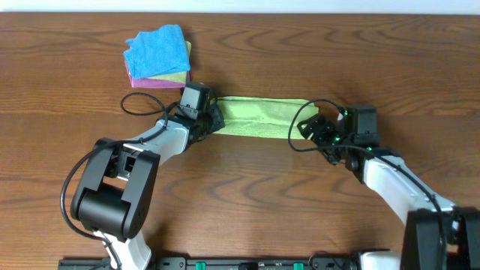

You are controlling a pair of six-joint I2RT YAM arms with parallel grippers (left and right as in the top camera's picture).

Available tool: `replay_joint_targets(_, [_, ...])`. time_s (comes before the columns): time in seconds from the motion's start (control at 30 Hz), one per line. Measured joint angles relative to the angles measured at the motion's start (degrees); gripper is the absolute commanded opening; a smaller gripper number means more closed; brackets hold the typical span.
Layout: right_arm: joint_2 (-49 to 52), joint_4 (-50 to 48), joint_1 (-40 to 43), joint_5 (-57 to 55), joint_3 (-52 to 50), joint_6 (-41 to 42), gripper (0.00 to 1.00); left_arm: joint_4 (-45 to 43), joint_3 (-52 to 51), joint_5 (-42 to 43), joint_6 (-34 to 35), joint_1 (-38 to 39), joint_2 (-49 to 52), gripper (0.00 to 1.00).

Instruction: Fold the cloth

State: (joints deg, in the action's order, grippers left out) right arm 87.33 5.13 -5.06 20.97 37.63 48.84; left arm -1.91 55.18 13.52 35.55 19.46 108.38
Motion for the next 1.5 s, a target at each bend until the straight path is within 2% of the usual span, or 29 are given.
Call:
replay_joint_targets(0.3, [7.3,-10.2,0.0,0.8,0.0,1.7,0.79,0.3,0.1,0.0,0.0,0.0,0.0,0.06])
replay_joint_targets(0.43, [10.1,-15.8,-0.1,1.4,0.2,2.4,0.71,0.9,0.3,0.0,0.0,0.0,0.0,0.06])
replay_joint_targets(0.47, [10.9,-17.4,-0.2,1.5,0.2,2.6,0.67,1.1,0.3,0.1,0.0,0.0,0.0,0.06])
replay_joint_targets(0.53, [12.3,-20.0,-0.5,1.4,0.3,2.7,0.53,1.5,0.5,0.1,0.0,0.0,0.0,0.06])
replay_joint_targets(0.63, [15.0,-23.2,-1.9,0.0,0.7,2.9,0.22,1.7,0.5,0.2,0.0,0.0,0.0,0.06])
replay_joint_targets(0.73, [16.8,-25.4,-3.0,-1.9,0.5,2.4,0.02,2.2,0.7,0.2,0.0,0.0,0.0,0.06])
replay_joint_targets(0.97, [18.3,-32.5,-4.6,-4.9,0.0,-3.2,0.01,2.6,0.8,0.3,0.0,0.0,0.0,0.06])
replay_joint_targets(1.13, [17.7,-32.5,-4.6,-3.7,0.1,-6.1,0.01,3.4,1.0,0.4,0.0,0.0,0.0,0.06])
replay_joint_targets(1.5, [3.8,-28.6,-9.5,-2.4,0.1,-9.0,0.01,4.7,2.3,0.5,0.0,0.0,0.3,0.06])
